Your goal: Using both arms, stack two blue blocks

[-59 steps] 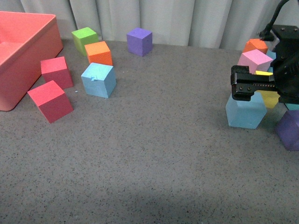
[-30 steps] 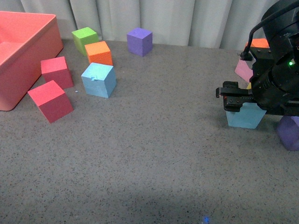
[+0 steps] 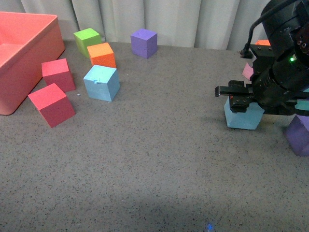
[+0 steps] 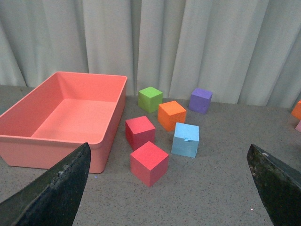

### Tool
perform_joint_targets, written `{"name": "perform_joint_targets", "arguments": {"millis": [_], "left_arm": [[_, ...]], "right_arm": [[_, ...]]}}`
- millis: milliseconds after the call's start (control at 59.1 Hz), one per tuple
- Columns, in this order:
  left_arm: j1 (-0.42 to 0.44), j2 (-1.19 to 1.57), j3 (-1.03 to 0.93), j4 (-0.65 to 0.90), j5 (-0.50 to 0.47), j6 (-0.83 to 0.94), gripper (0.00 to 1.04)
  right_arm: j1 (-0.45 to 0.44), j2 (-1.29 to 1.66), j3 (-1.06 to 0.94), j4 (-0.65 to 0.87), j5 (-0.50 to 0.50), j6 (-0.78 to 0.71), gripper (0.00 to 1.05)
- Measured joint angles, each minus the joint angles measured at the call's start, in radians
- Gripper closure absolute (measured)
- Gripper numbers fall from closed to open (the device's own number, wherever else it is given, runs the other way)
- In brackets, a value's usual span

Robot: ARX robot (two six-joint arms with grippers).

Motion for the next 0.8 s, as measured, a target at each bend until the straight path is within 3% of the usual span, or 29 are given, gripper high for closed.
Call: {"name": "perform_joint_targets", "arguments": {"millis": [406, 796], "left_arm": [[0.0, 0.0, 0.0, 0.0, 0.0, 0.0, 0.07], [0.0, 0.0, 0.0, 0.0, 0.0, 0.0, 0.07]], "right_arm": [[0.145, 0.095, 0.221, -0.076, -0.001, 0.057, 0.61], [0.227, 0.256, 0.453, -0.168, 0.015, 0.126, 0.62]]}}
